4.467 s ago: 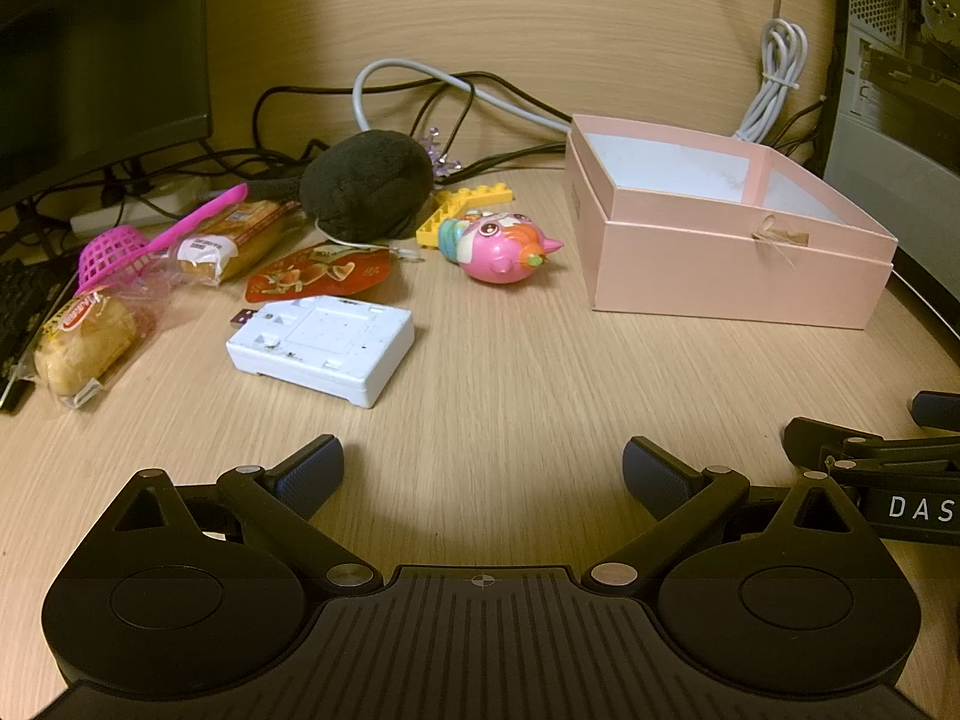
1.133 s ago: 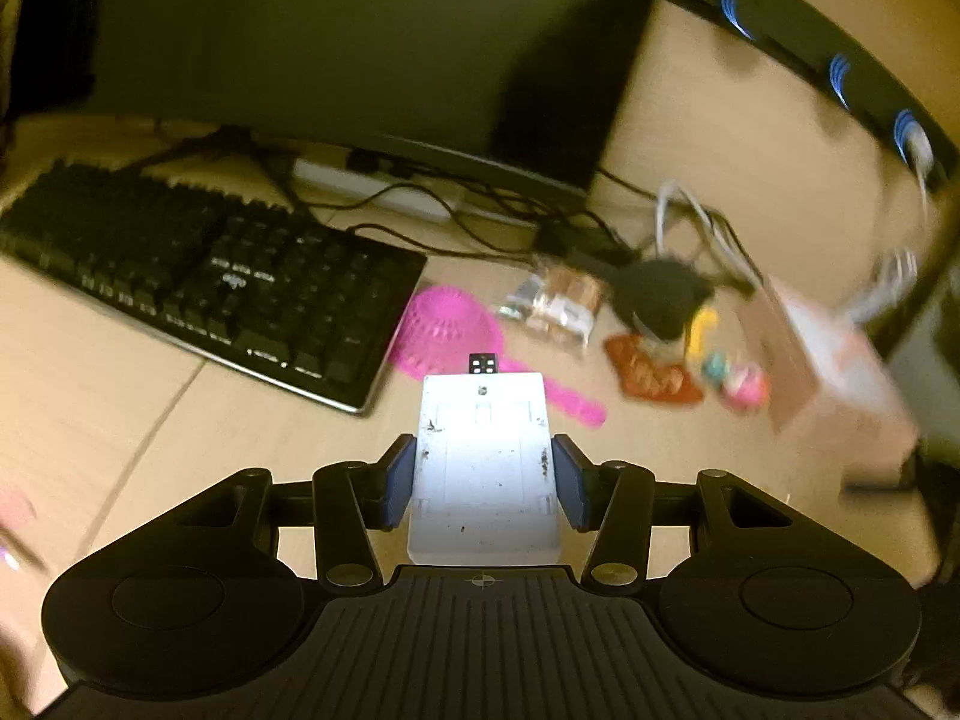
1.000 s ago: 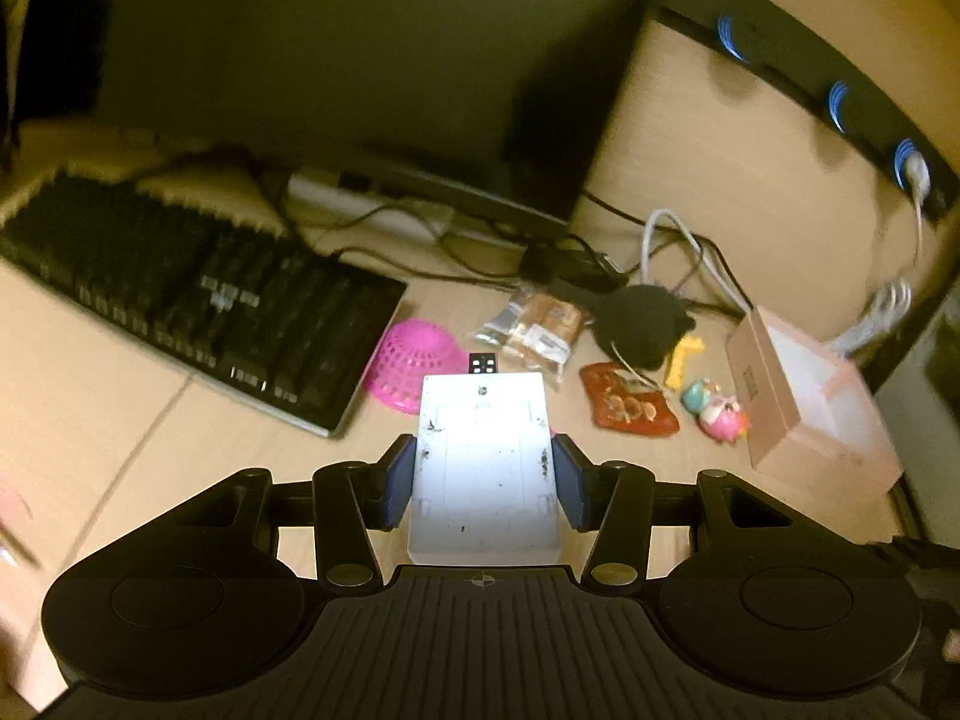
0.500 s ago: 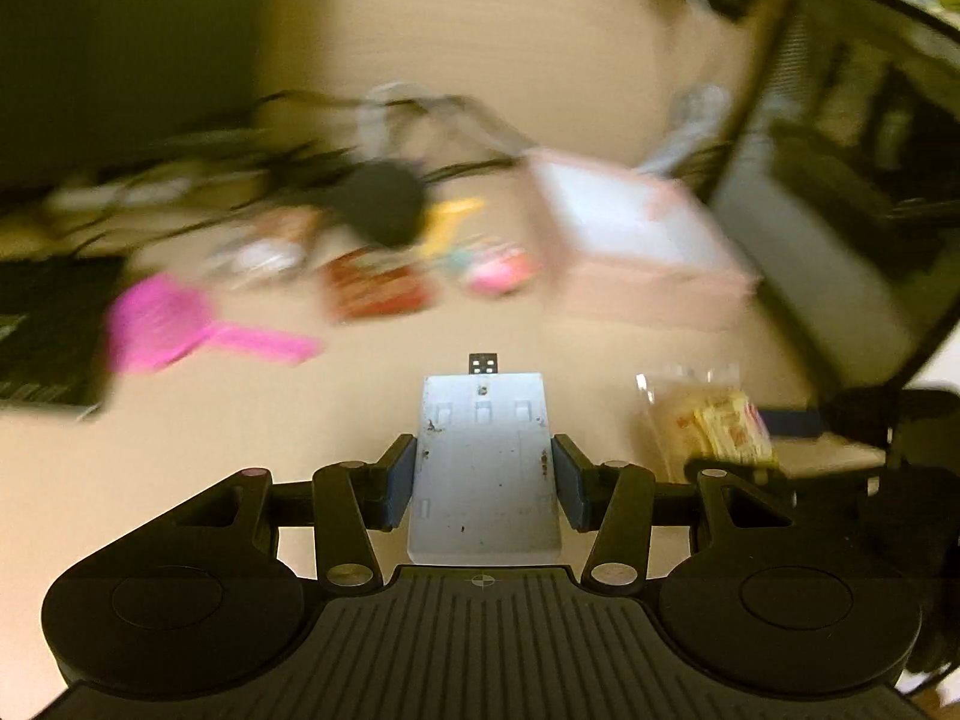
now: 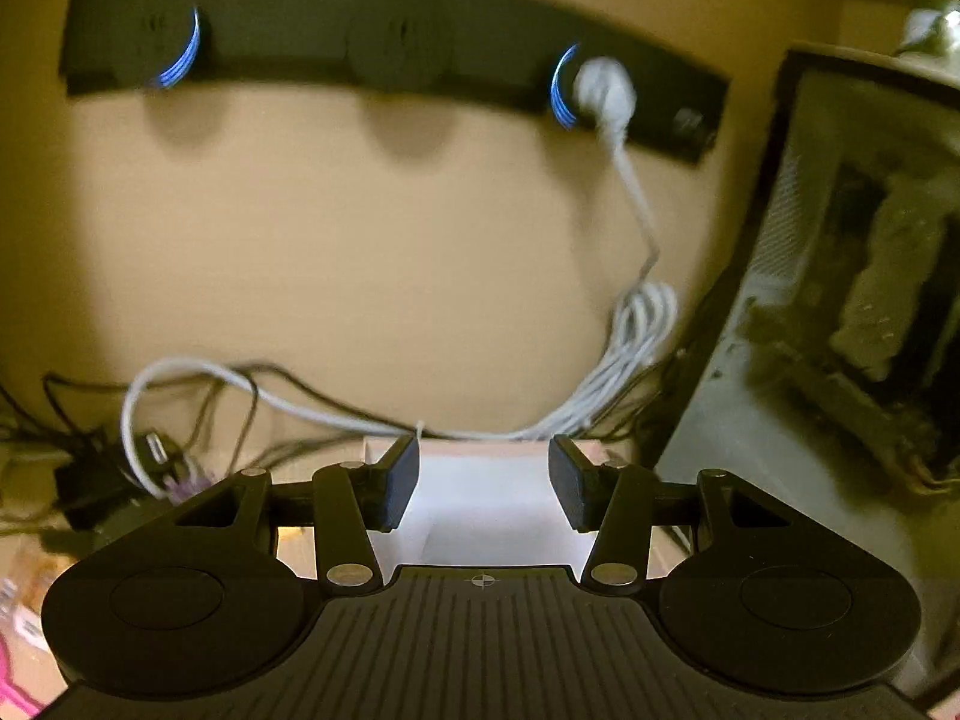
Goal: Organize objects
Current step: 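Carry the white box into the pink box while right drops bread in, then grasp the pink mesh strainer by its handle with the left tool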
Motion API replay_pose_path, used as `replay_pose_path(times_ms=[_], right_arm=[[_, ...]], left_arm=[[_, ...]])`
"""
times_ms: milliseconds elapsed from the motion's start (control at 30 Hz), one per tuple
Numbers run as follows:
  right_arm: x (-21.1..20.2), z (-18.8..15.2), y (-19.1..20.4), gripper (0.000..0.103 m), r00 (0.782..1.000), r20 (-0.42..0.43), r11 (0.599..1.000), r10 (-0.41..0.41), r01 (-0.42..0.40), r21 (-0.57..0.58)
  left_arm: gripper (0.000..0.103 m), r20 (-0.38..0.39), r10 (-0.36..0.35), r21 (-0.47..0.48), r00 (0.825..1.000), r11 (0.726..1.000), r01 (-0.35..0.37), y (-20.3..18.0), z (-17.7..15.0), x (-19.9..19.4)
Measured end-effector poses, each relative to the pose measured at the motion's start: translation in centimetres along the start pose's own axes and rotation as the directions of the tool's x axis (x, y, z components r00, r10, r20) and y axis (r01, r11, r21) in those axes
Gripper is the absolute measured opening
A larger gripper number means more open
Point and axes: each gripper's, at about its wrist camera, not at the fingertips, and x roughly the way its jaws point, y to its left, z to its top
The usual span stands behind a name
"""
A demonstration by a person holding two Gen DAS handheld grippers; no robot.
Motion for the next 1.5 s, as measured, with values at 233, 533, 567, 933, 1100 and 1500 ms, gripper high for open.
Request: replay_pose_path(times_ms=[233,533,567,933,1100,1500], right_arm=[[1.8,0.9,-2.3,0.052,0.999,0.009,0.998,0.054,-0.054,0.030],[8.1,11.8,-0.9,0.052,0.982,0.161,0.995,0.101,-0.103,-0.001],[9.2,12.9,-0.6,0.056,0.981,0.166,0.994,0.105,-0.106,-0.004],[12.9,10.8,4.6,0.094,0.989,0.059,0.989,0.139,-0.136,-0.056],[11.1,7.5,7.2,0.099,0.990,0.012,0.981,0.140,-0.137,-0.134],[8.3,3.7,7.8,0.103,0.999,-0.024,0.963,0.025,-0.031,-0.267]], left_arm=[[0.053,-0.025,0.041,-0.091,0.999,0.995,-0.043,2.0,-4.3,-2.1],[0.053,-0.187,0.157,-0.160,0.970,0.969,-0.188,7.6,-12.2,-9.9],[0.053,-0.210,0.171,-0.173,0.963,0.963,-0.208,8.3,-12.9,-10.4],[0.053,-0.289,0.348,-0.394,0.892,0.806,-0.443,18.3,-14.7,-14.7],[0.053,-0.270,0.451,-0.465,0.850,0.712,-0.526,21.3,-13.2,-12.8],[0.041,-0.314,0.592,-0.372,0.742,0.642,-0.670,24.1,-12.0,-6.5]])
